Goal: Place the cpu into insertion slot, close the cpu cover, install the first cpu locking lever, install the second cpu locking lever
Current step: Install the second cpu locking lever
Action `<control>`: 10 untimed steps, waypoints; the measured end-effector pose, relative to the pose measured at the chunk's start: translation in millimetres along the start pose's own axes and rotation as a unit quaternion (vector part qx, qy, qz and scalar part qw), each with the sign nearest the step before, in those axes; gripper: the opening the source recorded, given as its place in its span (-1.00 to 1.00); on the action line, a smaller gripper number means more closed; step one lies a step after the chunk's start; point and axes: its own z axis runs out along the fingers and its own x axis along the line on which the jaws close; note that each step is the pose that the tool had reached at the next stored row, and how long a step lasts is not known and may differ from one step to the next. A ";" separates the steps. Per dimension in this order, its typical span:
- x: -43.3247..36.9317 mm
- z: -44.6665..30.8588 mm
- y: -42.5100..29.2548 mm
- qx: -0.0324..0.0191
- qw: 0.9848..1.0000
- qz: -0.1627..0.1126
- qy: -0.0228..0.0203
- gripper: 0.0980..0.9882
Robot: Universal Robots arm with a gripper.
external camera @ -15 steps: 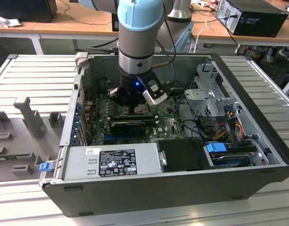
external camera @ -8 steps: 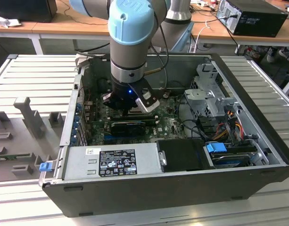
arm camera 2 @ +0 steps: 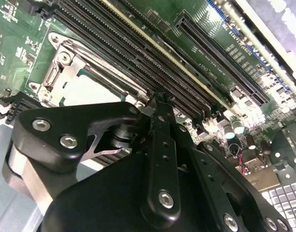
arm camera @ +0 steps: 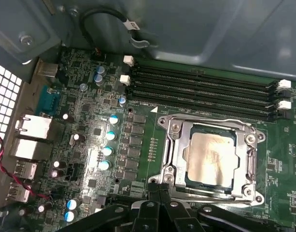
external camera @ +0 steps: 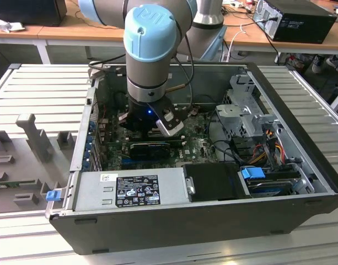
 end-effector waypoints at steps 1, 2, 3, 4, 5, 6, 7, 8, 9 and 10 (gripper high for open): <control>0.1 1.0 -0.4 -0.001 1.000 0.000 0.000 -0.98; 0.0 1.8 -0.3 -0.003 1.000 -0.001 0.000 -0.98; 0.0 2.0 -0.4 -0.004 1.000 -0.001 0.000 -0.98; 0.0 2.4 -0.4 -0.006 1.000 -0.001 -0.001 -0.98; 0.0 2.5 -0.4 -0.009 1.000 -0.002 -0.001 -0.98; 0.1 2.5 -0.4 -0.010 1.000 -0.002 -0.001 -0.98; 0.0 2.0 -0.2 -0.010 1.000 -0.002 -0.001 -0.98; 0.0 -0.5 0.3 -0.011 1.000 -0.002 -0.001 -0.98; 0.0 -7.8 2.1 -0.011 1.000 -0.002 -0.001 -0.98; 0.0 -12.4 3.1 -0.010 1.000 -0.002 -0.001 -0.98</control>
